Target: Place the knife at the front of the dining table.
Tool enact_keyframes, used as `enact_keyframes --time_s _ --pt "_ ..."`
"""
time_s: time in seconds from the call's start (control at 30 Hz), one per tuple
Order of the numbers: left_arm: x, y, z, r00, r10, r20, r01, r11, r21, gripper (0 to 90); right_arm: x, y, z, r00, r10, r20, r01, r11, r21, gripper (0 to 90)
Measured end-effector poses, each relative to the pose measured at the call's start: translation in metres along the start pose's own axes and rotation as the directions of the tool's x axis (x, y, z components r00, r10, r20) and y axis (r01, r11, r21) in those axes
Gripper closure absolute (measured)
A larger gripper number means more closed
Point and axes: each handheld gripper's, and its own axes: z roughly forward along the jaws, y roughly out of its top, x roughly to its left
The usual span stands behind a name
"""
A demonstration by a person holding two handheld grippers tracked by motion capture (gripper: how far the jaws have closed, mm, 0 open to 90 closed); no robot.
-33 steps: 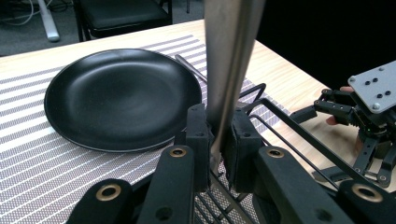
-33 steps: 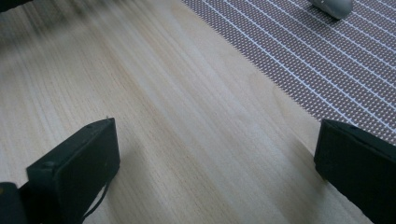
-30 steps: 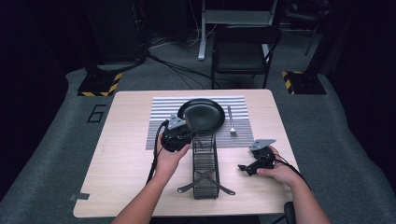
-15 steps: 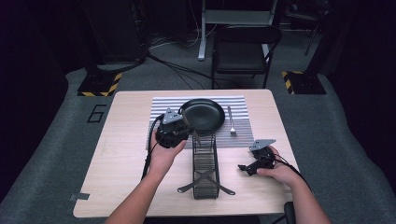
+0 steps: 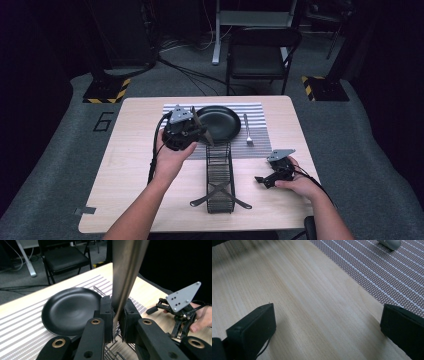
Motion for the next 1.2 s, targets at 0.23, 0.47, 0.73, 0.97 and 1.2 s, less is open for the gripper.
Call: enact_keyframes --time_s 0.23,0.47,0.73,0.97,1.2 --pt "0.0 0.007 -0.015 0.9999 0.016 0.005 -0.016 0.9997 -0.019 81.9 0.0 0.0 0.0 1.0 0.0 0.0 0.0 1.0 0.0 0.0" --pt "0.005 0.012 -0.031 0.9999 0.008 0.009 -0.008 0.9991 -0.042 81.9 0.0 0.0 0.0 1.0 -0.001 0.0 0.001 1.0 0.0 0.0" --pt "0.024 0.01 -0.041 0.9988 -0.015 -0.046 0.013 0.9989 -0.046 82.0 0.0 0.0 0.0 1.0 0.0 0.0 0.0 1.0 0.0 0.0" --pt "0.045 0.002 -0.041 0.9953 -0.04 -0.089 0.036 0.9984 -0.042 82.0 0.0 0.0 0.0 1.0 0.0 0.0 0.0 1.0 0.001 0.0" --pt "0.062 -0.008 -0.036 0.9903 -0.033 -0.135 0.03 0.9992 -0.026 82.0 0.0 0.0 0.0 1.0 -0.001 0.0 0.001 1.0 0.0 0.0"
